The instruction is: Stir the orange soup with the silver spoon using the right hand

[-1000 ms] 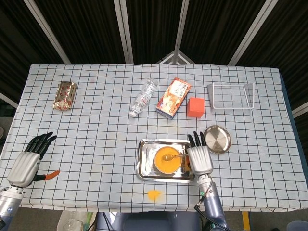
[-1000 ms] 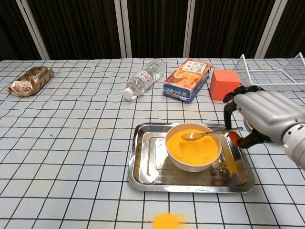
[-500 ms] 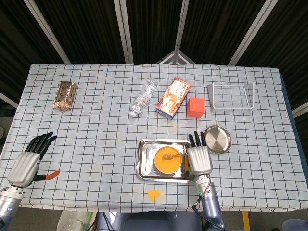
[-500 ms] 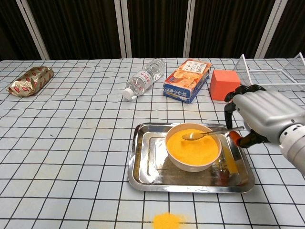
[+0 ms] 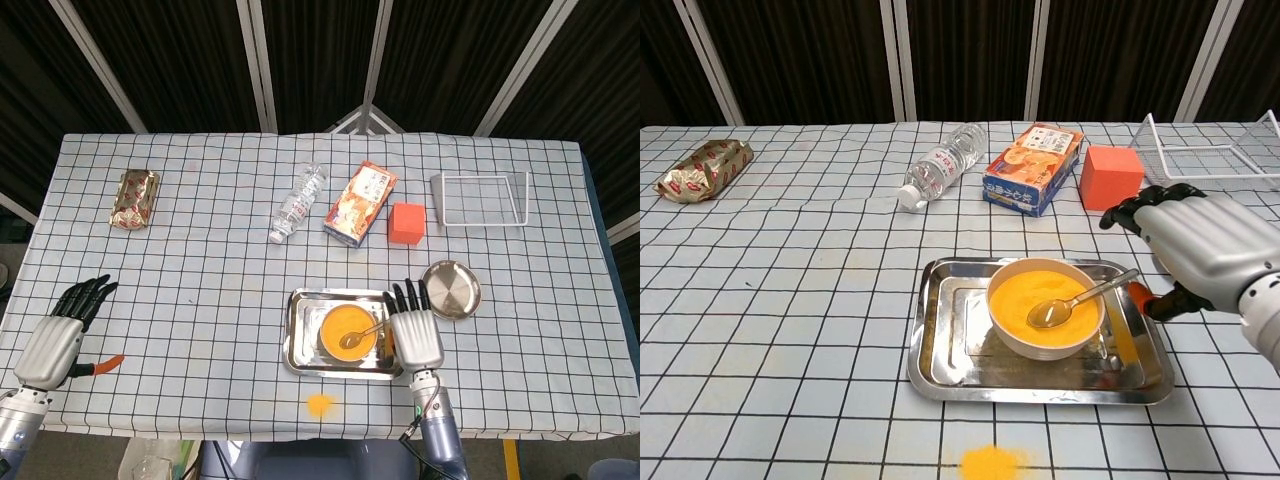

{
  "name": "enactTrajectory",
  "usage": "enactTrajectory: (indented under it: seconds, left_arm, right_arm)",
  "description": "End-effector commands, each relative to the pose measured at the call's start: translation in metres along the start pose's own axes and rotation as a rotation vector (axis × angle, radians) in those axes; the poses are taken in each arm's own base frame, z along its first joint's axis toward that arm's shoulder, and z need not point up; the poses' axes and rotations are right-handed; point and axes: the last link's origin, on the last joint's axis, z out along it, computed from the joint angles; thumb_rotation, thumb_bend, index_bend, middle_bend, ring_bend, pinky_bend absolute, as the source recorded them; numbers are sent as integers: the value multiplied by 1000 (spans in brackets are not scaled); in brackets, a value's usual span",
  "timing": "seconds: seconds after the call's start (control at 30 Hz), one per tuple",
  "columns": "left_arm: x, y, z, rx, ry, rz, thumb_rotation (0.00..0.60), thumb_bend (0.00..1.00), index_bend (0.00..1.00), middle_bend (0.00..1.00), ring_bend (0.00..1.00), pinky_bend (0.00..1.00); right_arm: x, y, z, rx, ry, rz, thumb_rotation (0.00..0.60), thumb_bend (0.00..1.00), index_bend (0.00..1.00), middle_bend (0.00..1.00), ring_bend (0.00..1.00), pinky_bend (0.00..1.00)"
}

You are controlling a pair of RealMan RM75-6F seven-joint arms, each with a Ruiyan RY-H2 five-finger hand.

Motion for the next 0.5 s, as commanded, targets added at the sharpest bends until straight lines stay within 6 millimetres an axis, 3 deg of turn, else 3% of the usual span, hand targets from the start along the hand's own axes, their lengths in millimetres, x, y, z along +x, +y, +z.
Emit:
enactTrajectory:
  seconds: [0.03,0.2,0.33,0.5]
  left_arm:
    - [0,0,0,0,0,0,600,20,0,0,0,0]
    - [0,0,0,1,-1,3,600,20,0,0,0,0]
    - [-1,1,0,1,-1,4,600,20,0,0,0,0]
    - [-1,0,-1,3,-1,7,600,20,0,0,0,0]
  right_arm:
    - [2,2,-4,5,0,2,600,515,191,148,0,0]
    - [7,6,-9,22,-7,13,600,535,191,143,0,0]
    - [9,10,-11,26,-26,8,600,700,191,137,0,0]
    - [6,10,-11,34,-52,-5,600,790,191,136,0,0]
